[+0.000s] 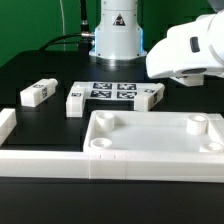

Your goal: Assemble desk

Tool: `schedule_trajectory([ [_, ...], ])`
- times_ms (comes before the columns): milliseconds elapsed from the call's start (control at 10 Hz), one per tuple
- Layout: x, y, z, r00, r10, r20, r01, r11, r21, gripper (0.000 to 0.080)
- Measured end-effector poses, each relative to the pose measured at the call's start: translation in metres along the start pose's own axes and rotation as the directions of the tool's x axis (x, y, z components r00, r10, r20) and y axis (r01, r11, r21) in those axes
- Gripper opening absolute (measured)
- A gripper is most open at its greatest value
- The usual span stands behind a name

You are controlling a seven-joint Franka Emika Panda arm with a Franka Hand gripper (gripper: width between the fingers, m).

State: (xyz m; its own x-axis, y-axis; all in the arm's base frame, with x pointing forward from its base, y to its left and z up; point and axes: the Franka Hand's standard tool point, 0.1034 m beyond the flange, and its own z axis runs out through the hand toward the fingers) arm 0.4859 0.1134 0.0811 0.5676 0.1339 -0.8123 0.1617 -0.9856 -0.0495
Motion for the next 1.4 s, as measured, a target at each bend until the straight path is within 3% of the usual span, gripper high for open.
schedule_trajectory([
  [200, 0.005, 0.004, -0.003, 0.999, -0.026, -0.025, 0.026, 1.000, 0.004, 0.0290],
  [400, 0.000, 0.009, -0.041, 0.987, -0.029, -0.156, 0.030, 1.000, 0.003, 0.0290],
  [600, -0.007, 0.010, -0.063, 0.972, -0.018, -0.232, 0.019, 1.000, 0.002, 0.0290],
  [700, -0.004, 0.007, -0.072, 0.950, -0.005, -0.312, 0.006, 1.000, 0.001, 0.0290],
  [1000, -0.001, 0.007, -0.076, 0.872, -0.010, -0.489, 0.006, 1.000, -0.009, 0.0290],
  [1200, 0.005, 0.006, -0.086, 0.770, -0.012, -0.638, 0.004, 1.000, -0.014, 0.0290],
  [1300, -0.003, 0.007, -0.092, 0.756, -0.011, -0.655, 0.001, 1.000, -0.015, 0.0290],
  [1400, -0.005, 0.008, -0.111, 0.708, -0.007, -0.707, -0.001, 1.000, -0.011, 0.0290],
])
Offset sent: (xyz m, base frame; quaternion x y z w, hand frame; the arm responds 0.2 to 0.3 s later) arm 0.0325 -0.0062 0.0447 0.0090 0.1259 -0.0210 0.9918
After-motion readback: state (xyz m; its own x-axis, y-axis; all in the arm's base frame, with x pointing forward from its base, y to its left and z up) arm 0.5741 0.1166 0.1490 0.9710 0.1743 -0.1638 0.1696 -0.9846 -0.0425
